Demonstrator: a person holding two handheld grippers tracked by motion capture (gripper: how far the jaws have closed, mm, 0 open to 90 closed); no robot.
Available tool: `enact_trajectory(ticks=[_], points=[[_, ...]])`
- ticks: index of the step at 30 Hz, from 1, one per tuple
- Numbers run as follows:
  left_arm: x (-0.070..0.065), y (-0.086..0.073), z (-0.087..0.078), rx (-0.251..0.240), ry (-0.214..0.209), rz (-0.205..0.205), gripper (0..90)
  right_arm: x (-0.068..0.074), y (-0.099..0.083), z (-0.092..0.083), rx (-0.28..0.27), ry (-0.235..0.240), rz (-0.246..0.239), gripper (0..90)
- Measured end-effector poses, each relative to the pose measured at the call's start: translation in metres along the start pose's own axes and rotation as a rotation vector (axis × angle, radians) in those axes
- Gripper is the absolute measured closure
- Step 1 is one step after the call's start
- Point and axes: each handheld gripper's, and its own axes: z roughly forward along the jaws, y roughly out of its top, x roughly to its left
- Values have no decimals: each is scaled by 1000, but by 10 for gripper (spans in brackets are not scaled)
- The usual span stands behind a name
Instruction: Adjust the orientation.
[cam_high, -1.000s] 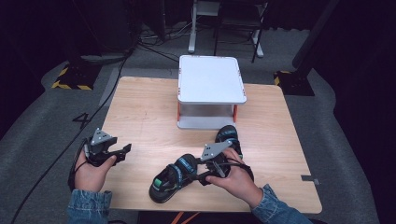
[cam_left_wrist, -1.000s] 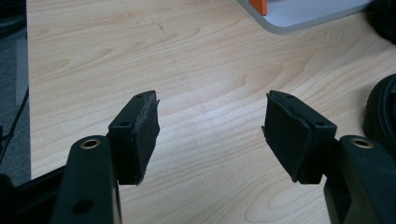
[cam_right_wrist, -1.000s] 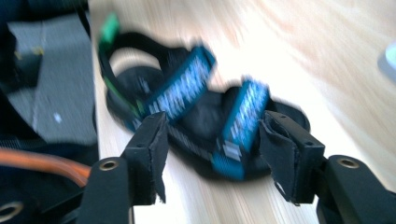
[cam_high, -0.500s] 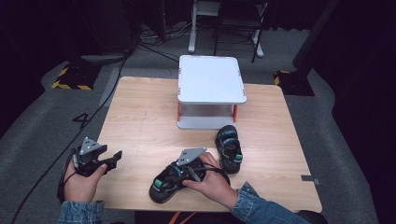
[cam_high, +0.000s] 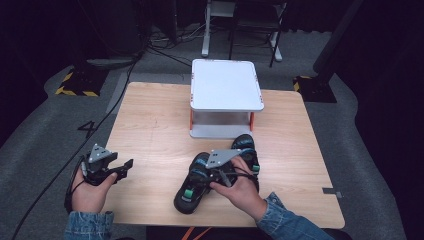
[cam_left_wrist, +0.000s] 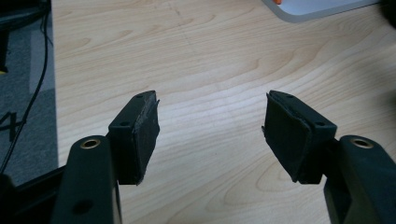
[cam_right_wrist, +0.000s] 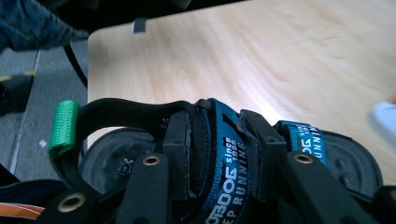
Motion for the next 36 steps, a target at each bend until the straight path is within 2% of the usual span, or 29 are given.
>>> enact_trajectory(ticks=[1,2,4,5,6,13,14,16,21,25,26,27,28,30,34,35,36], points=[[0,0,0,0,0,0,362,0,0,0,0,0,0,654],[-1,3,3,2,-7,8,362,-6,0,-14,-21,-23,10,654],[-4,8,10,7,-26,22,362,-11,0,-27,-35,-47,10,654],[-4,8,10,7,-26,22,362,-11,0,-27,-35,-47,10,654],[-6,12,16,9,-35,33,362,-18,-1,-45,-46,-75,19,654],[-11,23,29,14,-63,61,361,-45,-9,-94,-63,-159,79,654],[-11,23,29,14,-63,61,361,-45,-9,-94,-63,-159,79,654],[-13,27,34,11,-75,67,361,-54,-15,-117,-73,-201,113,652],[-18,35,44,8,-96,84,361,-65,-26,-146,-87,-259,173,652],[-21,40,51,13,-107,92,360,-75,-38,-166,-58,-329,215,652],[-21,40,51,13,-107,92,359,-75,-38,-166,-58,-329,215,652],[-22,42,52,11,-112,95,359,-77,-41,-170,-48,-351,222,652],[-23,43,55,10,-117,96,359,-83,-48,-179,-24,-408,240,653],[-25,45,57,11,-121,101,358,-87,-53,-185,-12,-449,257,652],[-26,46,59,15,-126,111,357,-104,-71,-193,20,-502,333,652],[-26,46,59,15,-126,111,357,-104,-71,-193,20,-502,333,652],[-25,46,59,16,-127,108,356,-112,-79,-194,32,-511,362,651]])
